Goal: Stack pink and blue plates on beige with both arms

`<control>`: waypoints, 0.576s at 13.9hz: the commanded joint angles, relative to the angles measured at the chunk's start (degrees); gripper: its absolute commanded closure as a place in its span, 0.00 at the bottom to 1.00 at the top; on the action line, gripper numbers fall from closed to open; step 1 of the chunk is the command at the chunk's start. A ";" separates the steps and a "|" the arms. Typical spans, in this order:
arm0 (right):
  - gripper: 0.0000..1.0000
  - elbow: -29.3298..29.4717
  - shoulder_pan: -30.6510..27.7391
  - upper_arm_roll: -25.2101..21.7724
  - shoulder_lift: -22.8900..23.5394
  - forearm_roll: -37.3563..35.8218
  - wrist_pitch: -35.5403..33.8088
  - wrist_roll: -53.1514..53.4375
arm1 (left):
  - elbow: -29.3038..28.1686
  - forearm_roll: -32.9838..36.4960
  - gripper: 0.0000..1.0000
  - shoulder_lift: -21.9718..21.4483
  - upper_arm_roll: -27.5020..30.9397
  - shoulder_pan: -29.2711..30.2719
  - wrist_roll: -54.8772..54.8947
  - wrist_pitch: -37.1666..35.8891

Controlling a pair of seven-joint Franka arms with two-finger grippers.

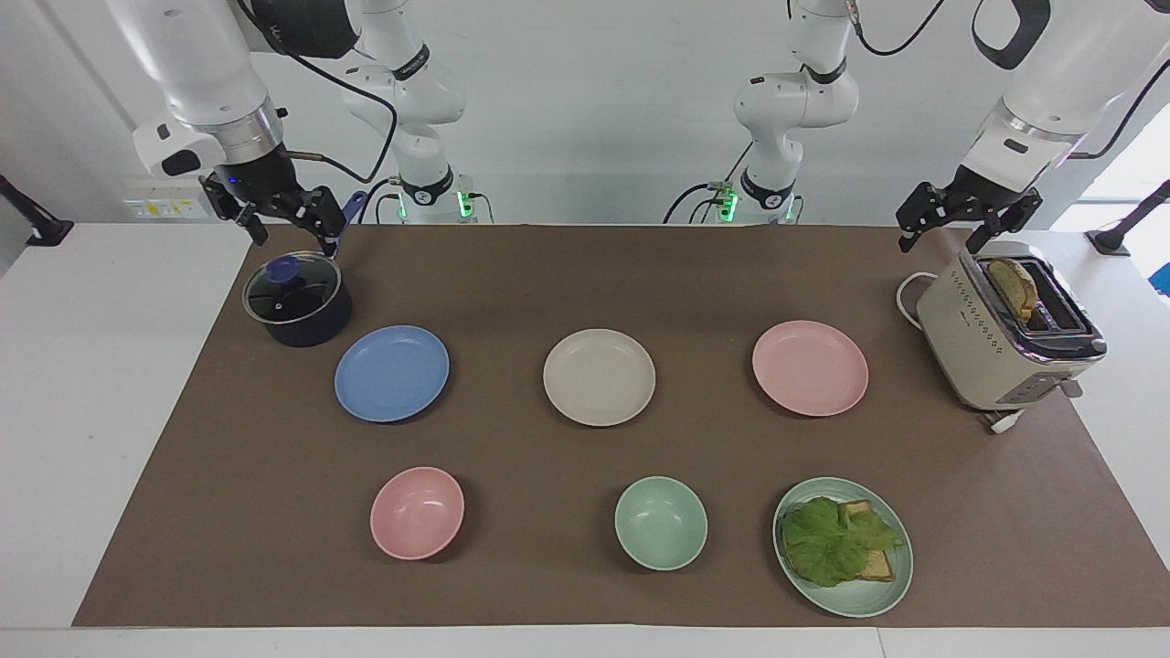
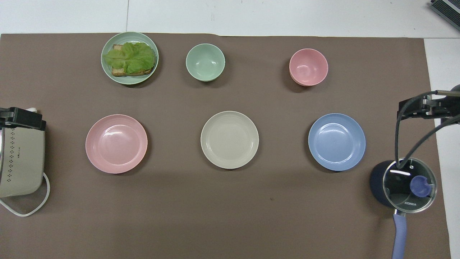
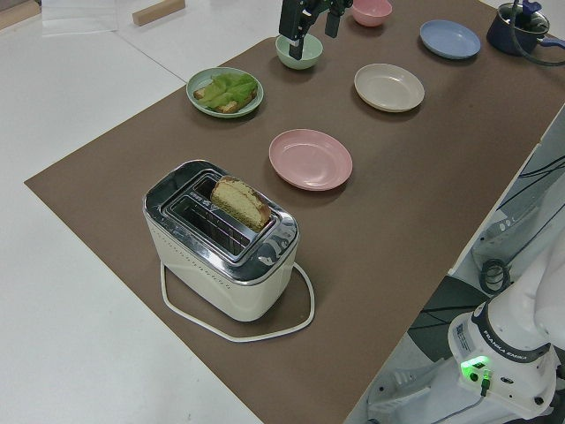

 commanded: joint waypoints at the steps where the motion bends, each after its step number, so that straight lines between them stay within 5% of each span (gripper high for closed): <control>1: 0.00 1.43 -0.95 0.37 1.03 0.13 0.35 -1.58 | -0.48 -0.34 0.00 -0.84 -0.33 0.72 -0.16 -0.83; 8: 0.00 1.25 -1.30 0.46 0.94 0.05 0.53 -1.14 | -0.48 -0.34 0.00 -0.84 -0.33 0.72 -0.16 -0.83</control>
